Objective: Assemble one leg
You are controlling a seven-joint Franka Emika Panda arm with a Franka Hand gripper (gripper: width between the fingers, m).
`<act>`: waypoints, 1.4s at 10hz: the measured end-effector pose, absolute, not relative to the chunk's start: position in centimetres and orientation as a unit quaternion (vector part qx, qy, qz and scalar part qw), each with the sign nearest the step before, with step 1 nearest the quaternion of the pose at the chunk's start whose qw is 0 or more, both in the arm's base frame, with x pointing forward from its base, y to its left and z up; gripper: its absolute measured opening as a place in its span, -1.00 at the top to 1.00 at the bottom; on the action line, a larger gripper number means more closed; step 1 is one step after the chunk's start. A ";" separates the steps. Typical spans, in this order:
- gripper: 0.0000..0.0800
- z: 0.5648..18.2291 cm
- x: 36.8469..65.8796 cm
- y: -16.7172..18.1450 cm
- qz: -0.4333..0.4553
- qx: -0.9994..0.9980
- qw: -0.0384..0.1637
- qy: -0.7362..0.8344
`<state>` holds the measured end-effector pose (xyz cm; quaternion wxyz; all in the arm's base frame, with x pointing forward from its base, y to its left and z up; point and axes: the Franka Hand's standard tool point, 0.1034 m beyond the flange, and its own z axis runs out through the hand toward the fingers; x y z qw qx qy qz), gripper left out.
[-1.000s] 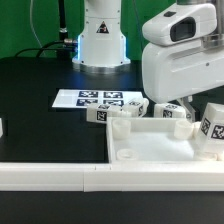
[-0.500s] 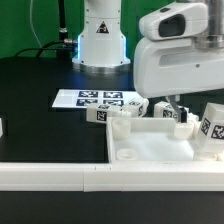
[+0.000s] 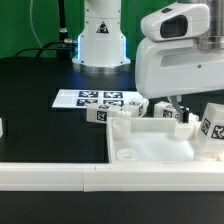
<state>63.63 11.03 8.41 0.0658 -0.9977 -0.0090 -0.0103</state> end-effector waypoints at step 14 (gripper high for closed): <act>0.27 8.2 63.6 11.4 0.031 -0.837 0.097 0.537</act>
Offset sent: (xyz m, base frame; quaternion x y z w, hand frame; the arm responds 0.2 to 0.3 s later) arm 0.0000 0.0000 0.0000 0.0000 0.0000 0.0000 1.0000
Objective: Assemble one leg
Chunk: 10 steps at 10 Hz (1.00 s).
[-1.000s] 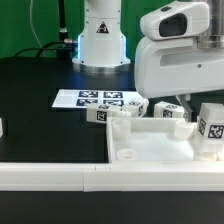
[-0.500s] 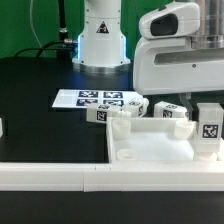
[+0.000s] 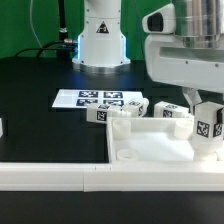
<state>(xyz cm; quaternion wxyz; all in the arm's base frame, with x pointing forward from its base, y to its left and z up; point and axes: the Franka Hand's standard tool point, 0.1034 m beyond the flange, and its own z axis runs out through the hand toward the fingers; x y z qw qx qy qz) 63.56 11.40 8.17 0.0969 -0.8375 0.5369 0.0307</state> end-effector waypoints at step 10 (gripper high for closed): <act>-0.62 8.2 63.3 12.6 0.028 -0.949 0.099 0.298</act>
Offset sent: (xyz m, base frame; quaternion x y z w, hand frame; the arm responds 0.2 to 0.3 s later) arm 0.0000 0.0000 0.0000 0.0000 0.0000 0.0000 1.0000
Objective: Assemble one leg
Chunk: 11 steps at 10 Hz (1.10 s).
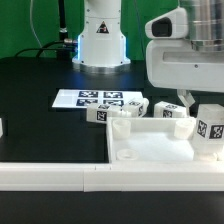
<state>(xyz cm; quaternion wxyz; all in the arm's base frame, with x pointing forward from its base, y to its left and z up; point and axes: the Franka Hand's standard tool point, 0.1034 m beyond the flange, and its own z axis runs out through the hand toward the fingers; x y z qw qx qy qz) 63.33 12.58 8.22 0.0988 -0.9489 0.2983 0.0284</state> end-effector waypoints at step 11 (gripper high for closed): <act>0.27 8.4 65.0 11.2 -0.026 -0.997 0.043 0.065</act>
Offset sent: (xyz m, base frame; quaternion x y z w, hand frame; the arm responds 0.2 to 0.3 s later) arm 0.0324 -0.0427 0.0087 -0.1524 0.0679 -0.4225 0.8909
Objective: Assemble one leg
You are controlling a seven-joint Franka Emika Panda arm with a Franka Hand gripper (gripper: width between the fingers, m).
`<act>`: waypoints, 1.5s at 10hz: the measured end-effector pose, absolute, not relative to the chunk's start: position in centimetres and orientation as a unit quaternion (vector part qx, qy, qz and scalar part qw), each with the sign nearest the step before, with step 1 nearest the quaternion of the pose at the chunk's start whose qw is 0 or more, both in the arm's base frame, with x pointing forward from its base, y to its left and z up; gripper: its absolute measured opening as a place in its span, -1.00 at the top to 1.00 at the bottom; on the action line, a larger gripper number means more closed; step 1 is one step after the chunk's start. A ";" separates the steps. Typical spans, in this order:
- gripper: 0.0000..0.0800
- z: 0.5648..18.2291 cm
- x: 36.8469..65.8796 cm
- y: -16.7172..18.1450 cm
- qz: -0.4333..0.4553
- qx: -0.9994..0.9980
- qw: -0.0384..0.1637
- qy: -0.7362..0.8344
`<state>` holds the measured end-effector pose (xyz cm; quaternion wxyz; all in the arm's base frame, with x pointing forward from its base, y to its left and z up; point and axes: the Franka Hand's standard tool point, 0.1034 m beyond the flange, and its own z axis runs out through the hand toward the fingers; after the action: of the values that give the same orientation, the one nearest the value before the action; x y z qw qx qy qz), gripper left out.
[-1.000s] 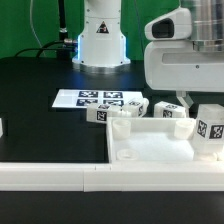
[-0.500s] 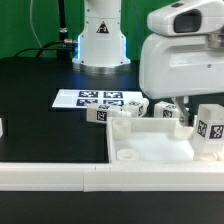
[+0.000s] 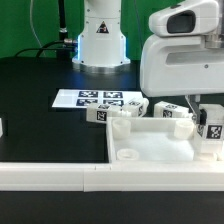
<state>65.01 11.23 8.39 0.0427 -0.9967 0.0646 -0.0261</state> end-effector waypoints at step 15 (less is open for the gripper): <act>-0.54 8.6 64.3 11.7 0.012 -0.965 0.069 0.254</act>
Offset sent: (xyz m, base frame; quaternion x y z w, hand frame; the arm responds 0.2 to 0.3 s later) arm -0.0060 -0.0051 -0.0103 -0.0001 -0.0026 0.3157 0.9488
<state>64.26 11.68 8.55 0.0690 -0.9647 0.2540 0.0120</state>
